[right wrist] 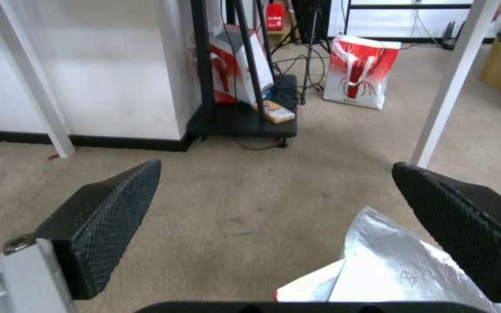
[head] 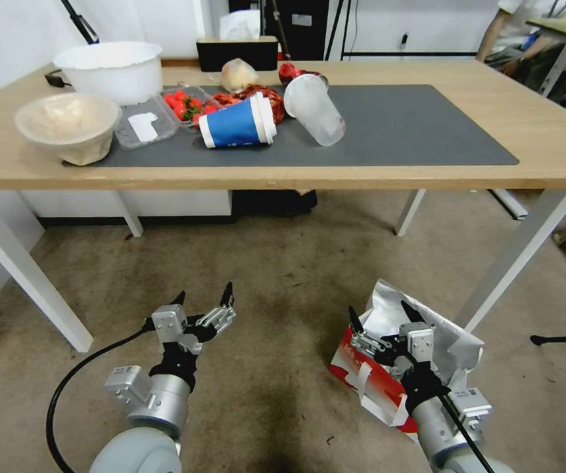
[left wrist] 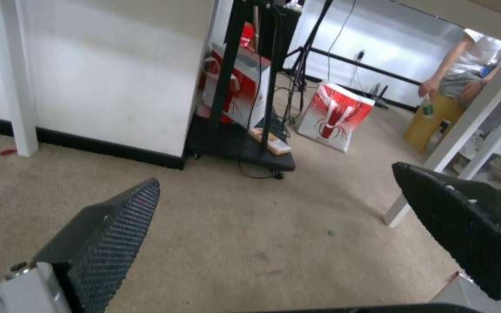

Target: Pick up the food delivery bag from the floor and place it on the table.

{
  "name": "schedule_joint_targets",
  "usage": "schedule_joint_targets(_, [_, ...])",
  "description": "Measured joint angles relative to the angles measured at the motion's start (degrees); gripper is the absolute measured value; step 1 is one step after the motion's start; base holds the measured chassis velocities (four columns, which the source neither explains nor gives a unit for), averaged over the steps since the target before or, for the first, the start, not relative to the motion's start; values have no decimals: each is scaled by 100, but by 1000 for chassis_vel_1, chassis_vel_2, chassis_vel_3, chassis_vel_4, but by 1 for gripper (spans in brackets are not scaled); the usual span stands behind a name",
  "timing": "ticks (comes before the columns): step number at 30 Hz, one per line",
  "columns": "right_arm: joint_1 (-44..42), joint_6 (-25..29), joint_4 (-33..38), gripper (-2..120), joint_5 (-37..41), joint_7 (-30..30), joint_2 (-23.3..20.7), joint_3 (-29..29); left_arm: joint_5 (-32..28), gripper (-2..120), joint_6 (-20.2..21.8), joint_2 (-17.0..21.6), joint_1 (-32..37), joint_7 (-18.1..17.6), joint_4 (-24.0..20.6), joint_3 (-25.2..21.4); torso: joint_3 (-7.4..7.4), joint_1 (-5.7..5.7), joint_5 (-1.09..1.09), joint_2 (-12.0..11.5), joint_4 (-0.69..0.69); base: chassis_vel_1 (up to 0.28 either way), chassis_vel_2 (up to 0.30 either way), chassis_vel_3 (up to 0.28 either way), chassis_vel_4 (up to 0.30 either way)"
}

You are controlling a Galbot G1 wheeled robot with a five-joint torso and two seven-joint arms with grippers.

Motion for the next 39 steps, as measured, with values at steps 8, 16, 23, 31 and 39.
schedule_joint_targets(8, [8, 3, -15, 100, -3, -1, 0, 3, 0, 100, 0, 2, -9, 3, 16, 0, -131, -39, 0, -170, 0, 0, 0, 0, 0])
schedule_joint_targets(16, [11, 4, -39, 100, -3, -1, 0, 10, 3, 100, -3, 17, -7, 6, 33, 2, -298, -78, 0, -377, 0, 0, 0, 0, 0])
schedule_joint_targets(23, [14, 6, -45, 100, -3, -1, 0, 9, 31, 100, -18, 8, -7, 10, 49, 8, -436, -100, 0, -537, 0, 0, 0, 0, 0])
schedule_joint_targets(31, [11, 16, -33, 100, -2, -1, 0, 21, 60, 100, -33, -11, 2, 23, 74, 17, -604, -118, 0, -722, 0, 0, 0, 0, 0])
schedule_joint_targets(39, [-2, 17, -15, 100, -15, -3, 0, 18, 71, 100, -57, -12, 10, 34, 80, 28, -760, -140, 0, -897, 0, 0, 0, 0, 0])
